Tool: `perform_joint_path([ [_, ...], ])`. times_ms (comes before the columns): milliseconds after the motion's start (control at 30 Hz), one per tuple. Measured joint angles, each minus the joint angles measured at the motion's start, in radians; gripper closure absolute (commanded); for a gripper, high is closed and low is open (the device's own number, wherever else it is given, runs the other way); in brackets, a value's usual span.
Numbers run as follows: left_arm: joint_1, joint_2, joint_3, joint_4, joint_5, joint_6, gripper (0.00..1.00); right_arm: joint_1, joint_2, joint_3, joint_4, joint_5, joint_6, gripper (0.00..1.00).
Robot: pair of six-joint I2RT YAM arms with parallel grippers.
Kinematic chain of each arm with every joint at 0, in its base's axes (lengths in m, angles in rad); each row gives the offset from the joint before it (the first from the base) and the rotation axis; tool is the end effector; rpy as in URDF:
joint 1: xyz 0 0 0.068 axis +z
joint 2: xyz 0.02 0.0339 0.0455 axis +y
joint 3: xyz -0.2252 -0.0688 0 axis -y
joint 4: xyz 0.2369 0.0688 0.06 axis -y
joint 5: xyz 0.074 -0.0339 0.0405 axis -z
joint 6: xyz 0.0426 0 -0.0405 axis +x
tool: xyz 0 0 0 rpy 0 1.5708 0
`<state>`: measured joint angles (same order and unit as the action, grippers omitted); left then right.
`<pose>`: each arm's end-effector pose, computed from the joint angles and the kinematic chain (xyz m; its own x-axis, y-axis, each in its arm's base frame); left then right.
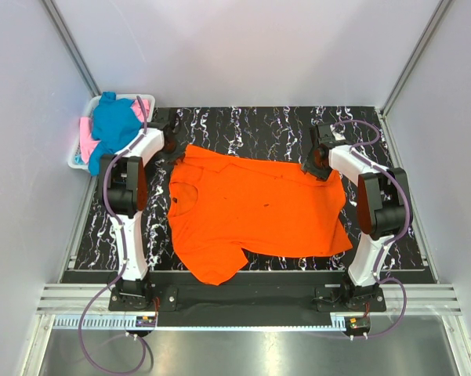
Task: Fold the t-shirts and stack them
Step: Flatten the tshirt out
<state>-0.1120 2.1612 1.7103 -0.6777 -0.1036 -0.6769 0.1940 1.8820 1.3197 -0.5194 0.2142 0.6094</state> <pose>0.4323 -0.0442 0.1462 -0.7422 -0.5435 -0.3921 -0.5102 0.8376 -0.1952 0.3704 0.0635 0.1503 -0.7620 0.4203 -0.4927 0.4217 0.8994 0.1151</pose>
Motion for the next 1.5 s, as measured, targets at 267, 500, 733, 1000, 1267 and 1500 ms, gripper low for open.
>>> perform_joint_path([
  [267, 0.002, 0.017, 0.04, 0.002, -0.001, 0.015, 0.7, 0.0, 0.007, 0.0, 0.0, -0.002, 0.0, 0.46],
  [500, 0.002, 0.079, 0.102, 0.016, -0.002, 0.027, 0.69, 0.0, 0.01, 0.0, 0.0, -0.019, -0.002, 0.46],
  [733, 0.002, 0.101, 0.114, 0.019, -0.006, 0.026, 0.7, 0.0, 0.012, 0.0, 0.0, -0.023, -0.002, 0.46],
  [1000, 0.002, 0.101, 0.114, 0.019, -0.005, 0.032, 1.0, 0.0, 0.016, 0.0, 0.0, -0.025, 0.001, 0.47],
  [1267, 0.002, 0.101, 0.114, 0.019, -0.005, 0.04, 1.0, 0.0, 0.018, 0.0, 0.0, -0.025, 0.014, 0.48],
  [1500, 0.002, 0.096, 0.114, 0.019, -0.004, 0.045, 1.0, 0.0, 0.022, 0.001, 0.0, -0.019, 0.016, 0.48],
])
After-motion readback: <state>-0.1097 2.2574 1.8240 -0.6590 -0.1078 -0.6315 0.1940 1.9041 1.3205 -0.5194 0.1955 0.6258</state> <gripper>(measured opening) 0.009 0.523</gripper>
